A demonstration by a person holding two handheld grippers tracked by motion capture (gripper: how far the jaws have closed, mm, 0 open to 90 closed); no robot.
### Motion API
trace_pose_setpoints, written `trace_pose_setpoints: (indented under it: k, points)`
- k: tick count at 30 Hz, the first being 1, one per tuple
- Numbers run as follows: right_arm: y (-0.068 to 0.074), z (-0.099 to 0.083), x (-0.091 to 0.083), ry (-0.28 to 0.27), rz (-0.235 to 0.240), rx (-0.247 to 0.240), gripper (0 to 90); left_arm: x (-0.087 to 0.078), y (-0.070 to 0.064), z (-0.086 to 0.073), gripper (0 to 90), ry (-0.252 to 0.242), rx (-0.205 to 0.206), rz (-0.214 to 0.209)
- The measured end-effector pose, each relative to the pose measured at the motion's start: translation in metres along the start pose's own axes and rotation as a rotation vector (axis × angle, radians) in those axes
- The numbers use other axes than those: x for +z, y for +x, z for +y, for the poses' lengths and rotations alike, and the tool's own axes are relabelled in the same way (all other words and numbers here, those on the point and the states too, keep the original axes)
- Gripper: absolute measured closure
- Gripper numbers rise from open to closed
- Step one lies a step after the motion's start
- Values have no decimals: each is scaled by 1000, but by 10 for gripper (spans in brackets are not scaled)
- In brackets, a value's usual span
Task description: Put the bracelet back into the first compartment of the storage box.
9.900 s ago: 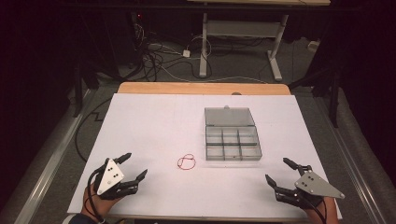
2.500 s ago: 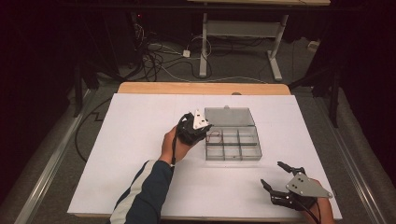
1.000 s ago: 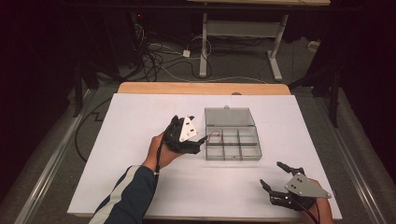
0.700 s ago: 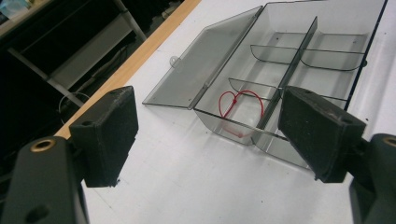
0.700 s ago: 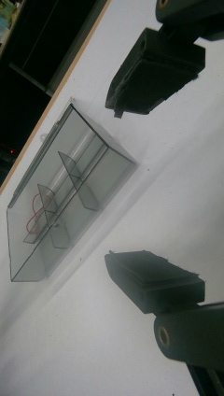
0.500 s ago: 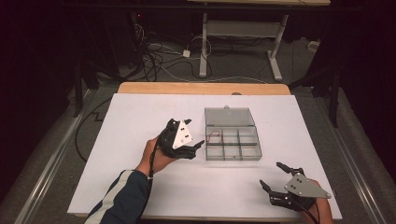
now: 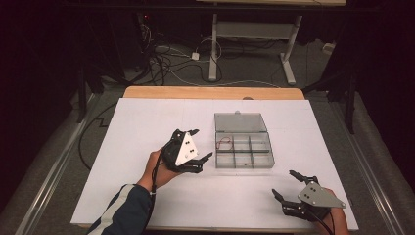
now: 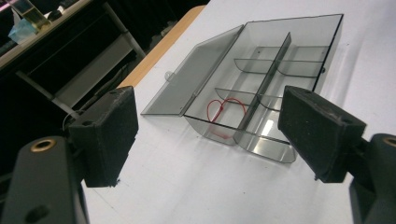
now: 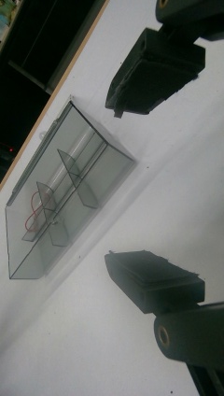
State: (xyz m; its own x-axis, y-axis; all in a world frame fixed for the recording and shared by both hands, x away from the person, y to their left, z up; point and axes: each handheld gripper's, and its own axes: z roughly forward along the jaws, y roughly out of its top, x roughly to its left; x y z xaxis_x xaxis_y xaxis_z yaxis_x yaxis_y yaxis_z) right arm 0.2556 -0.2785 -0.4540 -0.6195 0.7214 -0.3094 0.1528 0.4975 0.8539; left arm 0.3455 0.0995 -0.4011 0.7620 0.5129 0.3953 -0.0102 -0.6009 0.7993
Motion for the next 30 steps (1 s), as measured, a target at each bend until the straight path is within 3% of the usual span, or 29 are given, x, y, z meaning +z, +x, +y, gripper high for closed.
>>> trace_pose_setpoints:
  k: [18,30]
  points:
    - [1,1,-1,-4,-6,2,218,-18,-15,-7,192,-12,51,11]
    - [2,1,0,-2,2,-1,218,-34,-19,-17,192,-25,38,19]
